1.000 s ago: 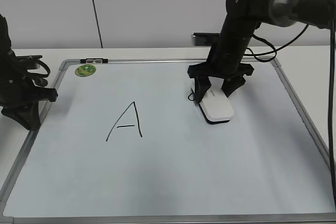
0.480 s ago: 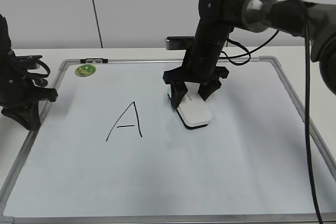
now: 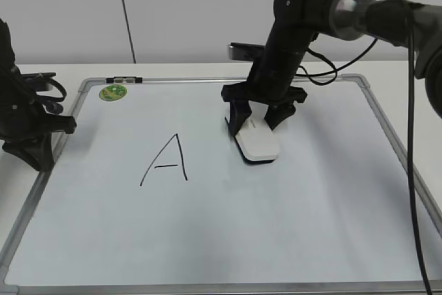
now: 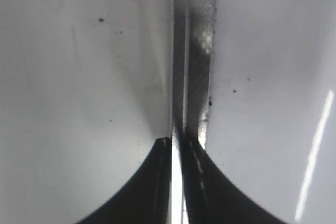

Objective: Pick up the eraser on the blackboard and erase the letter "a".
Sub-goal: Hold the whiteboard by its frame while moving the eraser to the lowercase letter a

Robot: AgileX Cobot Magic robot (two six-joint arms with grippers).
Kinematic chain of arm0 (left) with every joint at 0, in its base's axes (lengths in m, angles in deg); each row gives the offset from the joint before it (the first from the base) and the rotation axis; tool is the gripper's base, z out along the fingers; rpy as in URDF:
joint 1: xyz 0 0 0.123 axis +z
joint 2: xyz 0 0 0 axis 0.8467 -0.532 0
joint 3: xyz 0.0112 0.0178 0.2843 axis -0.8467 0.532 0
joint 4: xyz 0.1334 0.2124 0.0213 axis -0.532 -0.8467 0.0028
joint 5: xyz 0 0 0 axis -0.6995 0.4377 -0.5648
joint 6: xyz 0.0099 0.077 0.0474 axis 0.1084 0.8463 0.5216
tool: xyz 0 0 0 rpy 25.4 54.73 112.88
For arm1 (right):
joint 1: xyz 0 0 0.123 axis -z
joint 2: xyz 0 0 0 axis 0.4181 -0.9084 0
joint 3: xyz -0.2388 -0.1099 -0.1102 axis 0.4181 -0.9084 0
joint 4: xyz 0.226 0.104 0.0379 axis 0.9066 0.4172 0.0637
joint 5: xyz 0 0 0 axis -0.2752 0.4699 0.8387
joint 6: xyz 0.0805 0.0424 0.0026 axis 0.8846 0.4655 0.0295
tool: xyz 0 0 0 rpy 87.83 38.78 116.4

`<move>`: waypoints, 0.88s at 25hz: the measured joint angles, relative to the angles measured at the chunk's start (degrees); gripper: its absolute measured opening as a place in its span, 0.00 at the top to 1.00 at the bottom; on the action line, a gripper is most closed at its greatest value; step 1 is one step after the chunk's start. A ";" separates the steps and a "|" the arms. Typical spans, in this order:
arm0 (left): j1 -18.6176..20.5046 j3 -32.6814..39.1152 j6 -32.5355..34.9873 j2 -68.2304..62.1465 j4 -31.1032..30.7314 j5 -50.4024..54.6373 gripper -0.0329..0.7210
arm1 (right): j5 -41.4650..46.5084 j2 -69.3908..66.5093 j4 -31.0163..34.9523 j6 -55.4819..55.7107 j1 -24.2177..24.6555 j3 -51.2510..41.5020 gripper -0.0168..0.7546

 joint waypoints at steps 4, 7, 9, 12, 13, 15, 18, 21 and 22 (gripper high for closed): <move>0.00 0.00 0.00 0.00 0.00 0.00 0.89 | -0.77 0.00 0.59 0.14 1.92 0.02 0.29; 0.00 0.00 0.00 0.00 0.00 0.00 0.89 | -1.10 0.00 0.62 0.26 3.30 0.02 0.29; 0.00 0.00 0.00 0.00 0.00 0.00 0.88 | -1.22 0.00 0.62 0.29 4.09 0.02 0.29; 0.00 0.00 0.00 0.00 0.00 0.00 0.88 | -1.31 0.11 0.25 0.51 5.53 0.37 0.29; 0.00 0.00 0.00 0.00 0.00 0.00 0.88 | -1.31 0.11 0.13 0.51 5.80 0.39 0.29; 0.00 0.00 0.00 0.00 0.00 0.00 0.88 | -1.31 0.11 -0.89 0.64 6.77 0.68 0.29; 0.00 0.00 0.00 0.00 0.00 0.00 0.88 | -1.31 0.11 -1.54 0.64 6.90 0.91 0.29; 0.00 0.00 0.00 0.00 0.00 0.00 0.88 | -1.31 0.11 -1.54 0.77 6.90 1.04 0.29; 0.00 0.00 0.00 0.00 0.00 0.00 0.88 | -1.31 0.11 -1.54 0.77 6.90 1.04 0.29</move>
